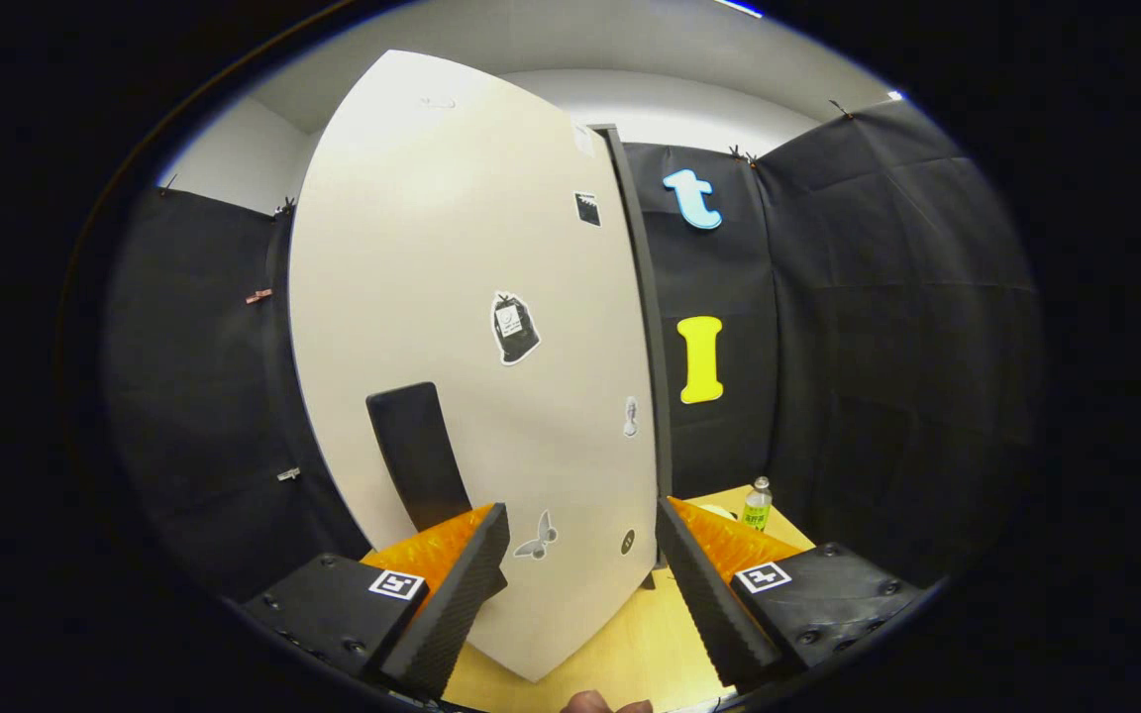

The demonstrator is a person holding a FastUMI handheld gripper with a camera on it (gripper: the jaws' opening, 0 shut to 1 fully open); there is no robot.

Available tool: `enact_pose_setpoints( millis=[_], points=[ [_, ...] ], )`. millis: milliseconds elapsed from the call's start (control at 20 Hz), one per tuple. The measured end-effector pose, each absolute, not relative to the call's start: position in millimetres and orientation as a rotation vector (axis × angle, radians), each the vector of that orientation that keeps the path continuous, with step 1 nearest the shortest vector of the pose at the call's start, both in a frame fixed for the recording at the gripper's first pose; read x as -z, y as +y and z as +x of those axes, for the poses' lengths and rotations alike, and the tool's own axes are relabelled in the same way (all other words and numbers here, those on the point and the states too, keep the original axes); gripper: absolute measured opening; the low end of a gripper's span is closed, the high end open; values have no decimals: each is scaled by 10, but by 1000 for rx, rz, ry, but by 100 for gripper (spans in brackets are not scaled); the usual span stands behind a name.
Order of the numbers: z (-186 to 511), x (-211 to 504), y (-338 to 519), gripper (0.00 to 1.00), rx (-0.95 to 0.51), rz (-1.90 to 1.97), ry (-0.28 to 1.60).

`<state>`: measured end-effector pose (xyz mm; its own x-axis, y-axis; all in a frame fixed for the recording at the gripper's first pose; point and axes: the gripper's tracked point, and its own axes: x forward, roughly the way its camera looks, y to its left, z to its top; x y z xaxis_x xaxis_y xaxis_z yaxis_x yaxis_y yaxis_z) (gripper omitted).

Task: Open the shoe cabinet door, grab the shoes and put them into the shoe cabinet, then close the shoe cabinet door.

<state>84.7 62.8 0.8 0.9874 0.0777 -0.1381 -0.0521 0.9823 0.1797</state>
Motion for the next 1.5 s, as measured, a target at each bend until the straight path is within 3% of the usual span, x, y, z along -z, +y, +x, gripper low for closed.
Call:
enact_pose_setpoints(
  millis=[300,1500],
  points=[
    [1077,-9,978,98,-69,180,146],
    [1073,-125,867,97,-12,15,55]
  ],
)
